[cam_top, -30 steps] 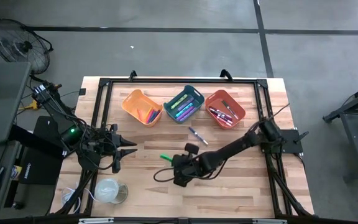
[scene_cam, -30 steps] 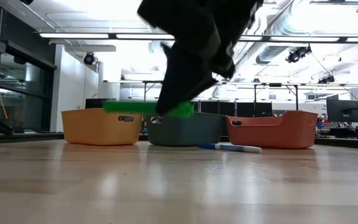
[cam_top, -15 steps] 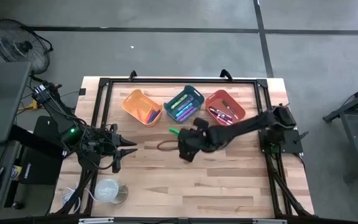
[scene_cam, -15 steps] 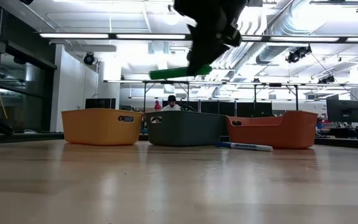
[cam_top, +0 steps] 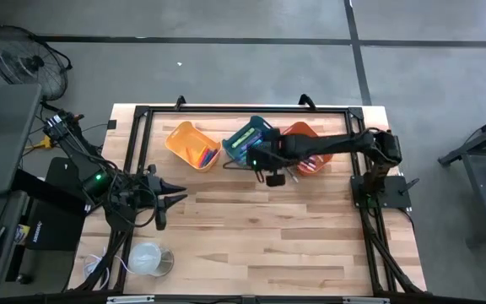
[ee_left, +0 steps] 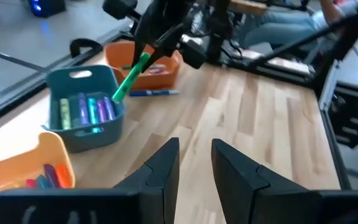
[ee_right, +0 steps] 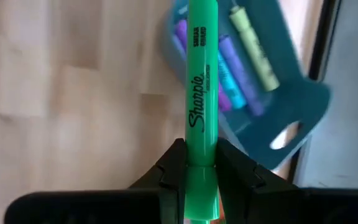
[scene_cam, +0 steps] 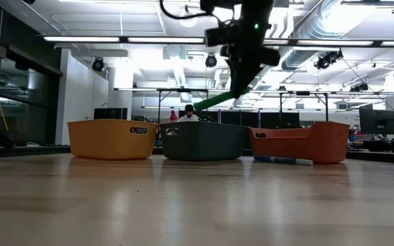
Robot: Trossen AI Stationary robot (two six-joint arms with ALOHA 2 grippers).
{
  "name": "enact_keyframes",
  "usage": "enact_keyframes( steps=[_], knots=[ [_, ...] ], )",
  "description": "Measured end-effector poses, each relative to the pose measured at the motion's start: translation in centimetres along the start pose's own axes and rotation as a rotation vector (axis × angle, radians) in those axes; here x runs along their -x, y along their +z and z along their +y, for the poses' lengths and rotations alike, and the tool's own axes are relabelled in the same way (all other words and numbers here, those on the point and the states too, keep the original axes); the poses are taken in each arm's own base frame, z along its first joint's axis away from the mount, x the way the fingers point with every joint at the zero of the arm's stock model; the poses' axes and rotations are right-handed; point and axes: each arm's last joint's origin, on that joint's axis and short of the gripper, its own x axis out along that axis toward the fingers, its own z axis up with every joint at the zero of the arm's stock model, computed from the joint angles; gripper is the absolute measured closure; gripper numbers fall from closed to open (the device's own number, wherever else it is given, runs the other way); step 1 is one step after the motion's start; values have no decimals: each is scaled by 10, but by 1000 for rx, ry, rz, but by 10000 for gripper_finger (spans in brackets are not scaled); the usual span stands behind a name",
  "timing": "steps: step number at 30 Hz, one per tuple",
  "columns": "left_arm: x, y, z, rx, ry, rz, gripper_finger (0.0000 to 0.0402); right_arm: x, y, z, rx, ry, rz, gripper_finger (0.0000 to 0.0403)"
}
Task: Pick & Place Markers
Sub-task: Put the green highlighter pen into the blue bin
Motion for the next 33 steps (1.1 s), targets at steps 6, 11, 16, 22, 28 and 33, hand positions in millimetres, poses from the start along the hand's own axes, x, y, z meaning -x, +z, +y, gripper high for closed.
enact_keyframes(
  steps=[6, 11, 16, 22, 28, 33],
  knots=[
    [0, 2, 2, 27, 59, -58, 309, -13, -7, -36, 170, -30, 5, 350],
    [0, 2, 2, 46, 80, -82, 309, -22, -11, -63, 246, -56, -35, 350],
    [0, 2, 2, 49, 81, -83, 309, -36, -13, -80, 305, -20, -83, 350],
    [0, 3, 2, 55, 80, -86, 309, -52, -16, -93, 381, 0, -98, 350],
    [0, 4, 2, 62, 87, -99, 309, -70, -20, -99, 381, 37, -85, 350],
    [0, 4, 1, 72, 88, -108, 309, -79, -19, -97, 394, 56, -75, 350]
  ],
)
